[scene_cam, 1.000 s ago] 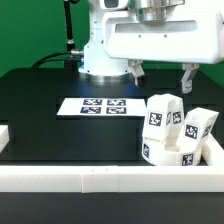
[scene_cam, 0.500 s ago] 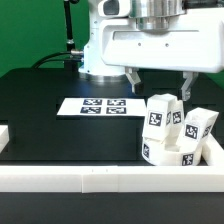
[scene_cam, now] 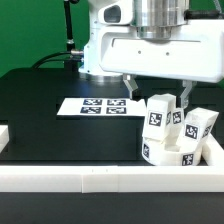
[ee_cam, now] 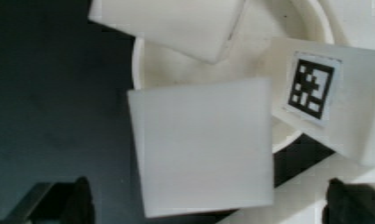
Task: Assemble stool
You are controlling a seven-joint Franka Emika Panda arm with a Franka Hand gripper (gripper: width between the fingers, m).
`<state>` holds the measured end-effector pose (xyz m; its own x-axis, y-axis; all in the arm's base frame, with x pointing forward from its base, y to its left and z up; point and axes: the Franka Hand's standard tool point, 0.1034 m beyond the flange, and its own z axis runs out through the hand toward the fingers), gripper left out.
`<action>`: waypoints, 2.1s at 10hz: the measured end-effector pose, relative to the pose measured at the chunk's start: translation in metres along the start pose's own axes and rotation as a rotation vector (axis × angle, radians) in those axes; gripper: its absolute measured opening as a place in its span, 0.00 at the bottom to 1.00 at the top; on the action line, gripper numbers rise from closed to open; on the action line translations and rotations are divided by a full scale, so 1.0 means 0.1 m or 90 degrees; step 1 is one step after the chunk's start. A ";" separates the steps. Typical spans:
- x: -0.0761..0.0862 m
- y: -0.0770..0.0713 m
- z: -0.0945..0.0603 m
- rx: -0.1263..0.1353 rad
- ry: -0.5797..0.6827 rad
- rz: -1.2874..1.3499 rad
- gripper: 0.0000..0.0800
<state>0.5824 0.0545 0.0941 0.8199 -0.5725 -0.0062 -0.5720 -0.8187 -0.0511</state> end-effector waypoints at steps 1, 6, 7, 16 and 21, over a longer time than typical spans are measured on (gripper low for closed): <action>0.00 0.01 0.02 -0.001 -0.001 0.000 0.81; -0.01 0.02 0.07 -0.004 -0.005 0.017 0.42; -0.02 0.02 0.07 -0.003 -0.006 0.031 0.42; 0.01 0.03 0.10 0.081 -0.075 0.805 0.42; 0.02 0.02 0.10 0.078 -0.098 1.058 0.42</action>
Offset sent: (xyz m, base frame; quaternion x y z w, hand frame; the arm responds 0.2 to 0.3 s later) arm 0.0000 0.0000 0.0000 0.0000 0.0000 0.0000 1.0000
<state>0.5831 0.0519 0.0835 -0.6363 -0.7393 -0.2203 -0.7631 0.6451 0.0391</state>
